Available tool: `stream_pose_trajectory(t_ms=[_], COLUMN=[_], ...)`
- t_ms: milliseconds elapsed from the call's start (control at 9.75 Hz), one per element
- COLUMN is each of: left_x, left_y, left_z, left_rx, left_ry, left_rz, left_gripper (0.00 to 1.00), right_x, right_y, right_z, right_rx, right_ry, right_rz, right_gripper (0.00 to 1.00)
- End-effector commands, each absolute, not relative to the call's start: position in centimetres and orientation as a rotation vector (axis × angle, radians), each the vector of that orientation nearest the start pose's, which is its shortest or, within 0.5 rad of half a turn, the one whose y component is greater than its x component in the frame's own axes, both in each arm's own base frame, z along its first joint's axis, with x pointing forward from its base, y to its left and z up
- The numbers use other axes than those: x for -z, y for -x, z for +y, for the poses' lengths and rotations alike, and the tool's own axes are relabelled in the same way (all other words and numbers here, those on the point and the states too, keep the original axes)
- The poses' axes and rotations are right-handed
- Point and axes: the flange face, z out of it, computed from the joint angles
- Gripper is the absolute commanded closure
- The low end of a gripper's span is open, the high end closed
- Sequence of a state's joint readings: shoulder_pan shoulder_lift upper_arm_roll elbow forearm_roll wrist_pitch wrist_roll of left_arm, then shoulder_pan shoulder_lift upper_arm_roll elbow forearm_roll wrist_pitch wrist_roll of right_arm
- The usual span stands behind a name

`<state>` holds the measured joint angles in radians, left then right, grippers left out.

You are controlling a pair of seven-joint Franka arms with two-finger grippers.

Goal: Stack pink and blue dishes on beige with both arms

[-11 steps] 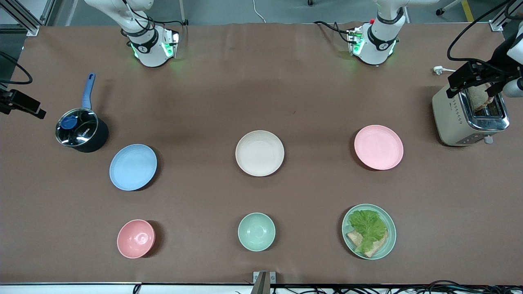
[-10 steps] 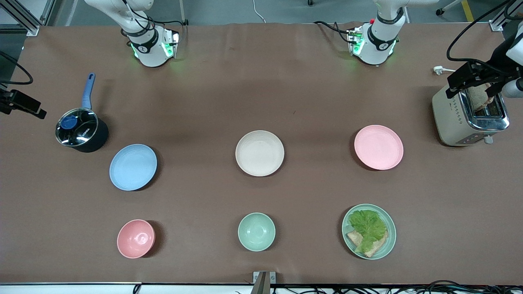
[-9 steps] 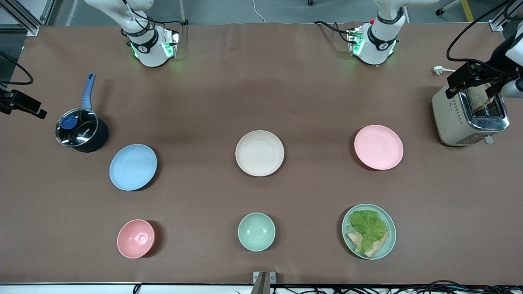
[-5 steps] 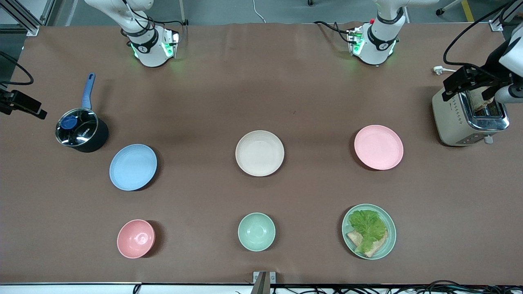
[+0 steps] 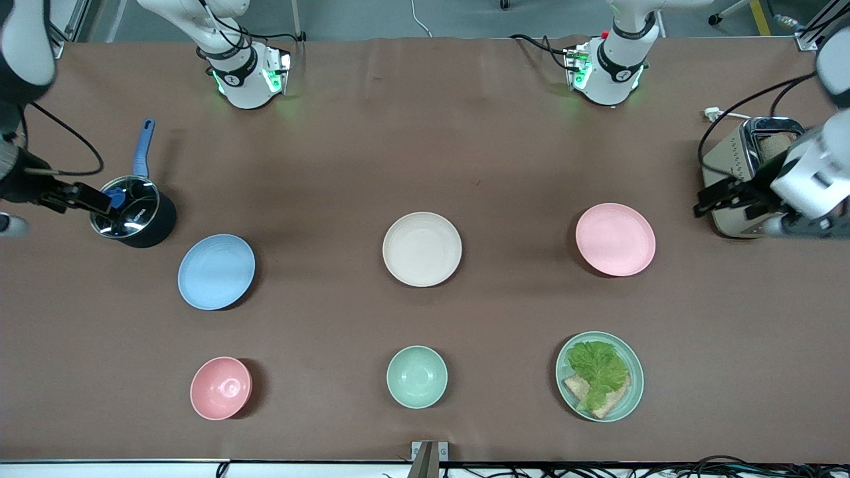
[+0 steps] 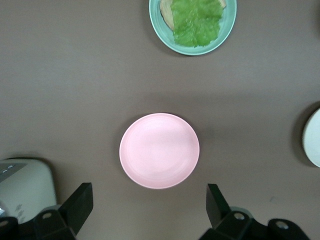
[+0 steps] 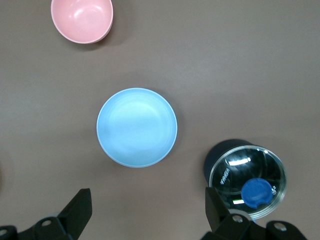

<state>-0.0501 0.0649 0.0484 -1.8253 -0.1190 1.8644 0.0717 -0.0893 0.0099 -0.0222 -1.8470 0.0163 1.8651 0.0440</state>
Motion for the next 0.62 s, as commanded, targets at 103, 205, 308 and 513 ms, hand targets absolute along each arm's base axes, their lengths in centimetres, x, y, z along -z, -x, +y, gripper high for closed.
stream_pose_trajectory(t_ms=[103,205,308,513], left_x=[-36.1,-32.7,-29.6,-24.7], left_y=[-55.5,-55.2,-54.8,-52.7], left_z=[1.9,2.3,3.9,5.1], left_rx=[-0.153,-0.204,-0.204,-0.196], left_ry=[3.257,3.252,3.247,3.246], left_rz=[0.134,0.138,0.108,0.041], left_gripper=[0.00,0.00,0.05,0.14], right_x=[-39.9,-36.6,-32.5,-25.5], right_y=[-56.6,-57.3,-57.7,-57.5], right_z=[-6.7,-6.7,-6.5,-8.4], right_rx=[-0.006,-0.048,-0.069,-0.061], right_ry=[3.123,3.115,3.040,2.940], right_rz=[0.214,0.199,0.214,0.114], right_gripper=[0.00,0.00,0.00,0.00])
